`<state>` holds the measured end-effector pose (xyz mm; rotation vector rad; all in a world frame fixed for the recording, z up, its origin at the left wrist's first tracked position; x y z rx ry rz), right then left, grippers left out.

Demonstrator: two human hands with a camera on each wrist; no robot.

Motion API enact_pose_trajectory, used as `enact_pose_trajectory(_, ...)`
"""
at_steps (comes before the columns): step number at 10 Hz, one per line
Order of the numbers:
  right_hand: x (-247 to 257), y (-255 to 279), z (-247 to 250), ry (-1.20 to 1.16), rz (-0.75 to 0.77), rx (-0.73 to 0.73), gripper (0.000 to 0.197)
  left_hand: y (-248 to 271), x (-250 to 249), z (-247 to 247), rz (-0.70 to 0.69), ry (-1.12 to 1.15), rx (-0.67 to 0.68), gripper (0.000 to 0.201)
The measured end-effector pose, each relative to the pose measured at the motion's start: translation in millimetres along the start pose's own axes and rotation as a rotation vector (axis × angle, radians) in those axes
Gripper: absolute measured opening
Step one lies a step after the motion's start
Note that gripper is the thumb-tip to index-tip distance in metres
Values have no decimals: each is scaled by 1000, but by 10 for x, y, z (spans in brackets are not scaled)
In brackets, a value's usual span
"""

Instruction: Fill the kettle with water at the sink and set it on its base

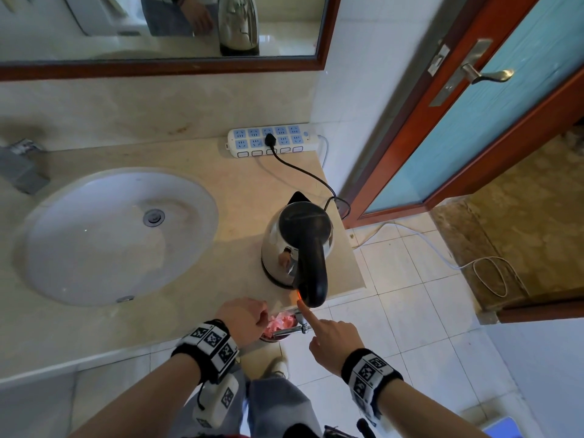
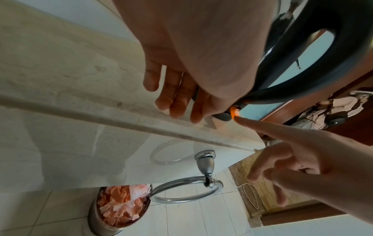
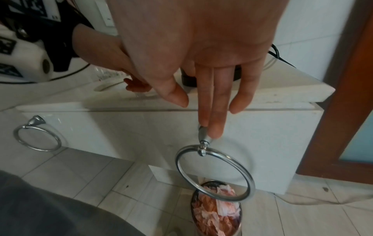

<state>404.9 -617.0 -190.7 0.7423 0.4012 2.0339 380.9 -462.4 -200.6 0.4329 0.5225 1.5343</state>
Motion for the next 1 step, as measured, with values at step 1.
enact_pose_trajectory(1,19,56,3,-10,33,-6,51,19,-10,-5,-3,32,-26,32)
Point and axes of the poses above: each hand's wrist, its own y-axis away from the middle knuckle, its own z-axis out of the back of the hand, x = y × z, the point moved 10 cm from there along -y, towards the middle knuckle, and after that the axes turned 13 degrees about -y, right-handed, at the moved point
